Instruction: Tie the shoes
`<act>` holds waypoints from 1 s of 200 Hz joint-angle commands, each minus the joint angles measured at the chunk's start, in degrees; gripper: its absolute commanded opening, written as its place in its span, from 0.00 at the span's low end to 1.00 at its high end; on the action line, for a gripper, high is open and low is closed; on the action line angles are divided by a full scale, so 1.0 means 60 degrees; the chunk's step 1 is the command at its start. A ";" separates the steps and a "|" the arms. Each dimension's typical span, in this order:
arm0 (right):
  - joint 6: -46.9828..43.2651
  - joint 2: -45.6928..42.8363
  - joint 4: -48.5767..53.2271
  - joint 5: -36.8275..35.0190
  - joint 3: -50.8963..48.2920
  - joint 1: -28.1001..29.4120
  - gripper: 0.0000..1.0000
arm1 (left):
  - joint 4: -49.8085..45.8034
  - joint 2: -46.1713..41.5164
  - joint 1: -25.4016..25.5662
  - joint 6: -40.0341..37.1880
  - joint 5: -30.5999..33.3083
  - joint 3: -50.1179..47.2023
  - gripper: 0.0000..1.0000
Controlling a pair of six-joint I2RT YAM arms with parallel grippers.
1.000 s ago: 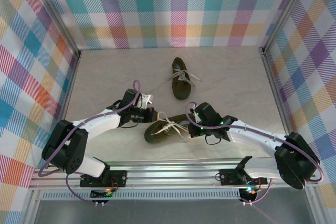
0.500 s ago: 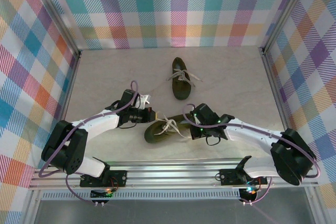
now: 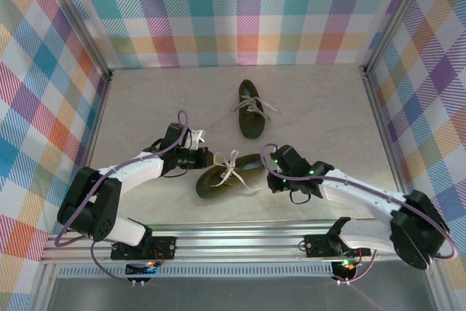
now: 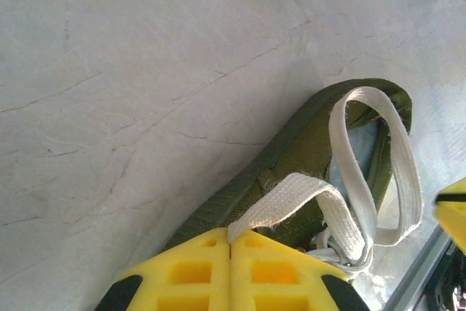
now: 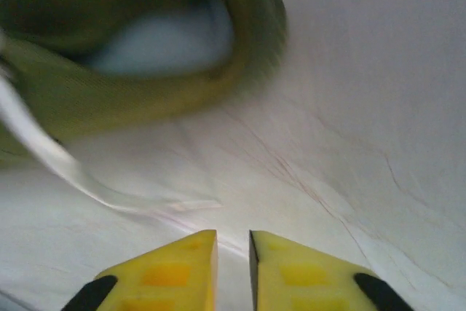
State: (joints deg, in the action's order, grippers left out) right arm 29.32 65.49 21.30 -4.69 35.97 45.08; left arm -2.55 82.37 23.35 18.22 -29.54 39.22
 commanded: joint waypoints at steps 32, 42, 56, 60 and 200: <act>0.1227 0.0986 -0.3372 0.1398 0.0539 0.0184 0.56 | 0.0309 -0.0031 0.0157 -0.0253 -0.0306 -0.0064 0.00; 0.1389 0.1468 -0.3610 0.1393 0.0809 0.0171 0.62 | 0.0308 -0.0060 0.0176 -0.0253 -0.0306 -0.0066 0.00; 0.1675 0.2152 -0.3739 0.1402 0.1269 0.0160 0.67 | 0.0286 -0.0094 0.0193 -0.0257 -0.0293 -0.0066 0.00; 0.1745 0.2316 -0.3847 0.1422 0.1341 0.0161 0.67 | 0.0289 -0.0104 0.0187 -0.0253 -0.0288 -0.0064 0.00; 0.2054 0.3452 -0.3824 0.0744 0.1965 0.0133 0.00 | -0.0168 -0.0360 0.0229 -0.0226 0.0476 -0.0041 0.00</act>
State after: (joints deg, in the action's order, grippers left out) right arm 42.85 89.25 -2.63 1.43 49.19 45.82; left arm -1.83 81.87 24.73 18.15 -28.86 39.20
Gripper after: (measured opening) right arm 0.051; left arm 0.053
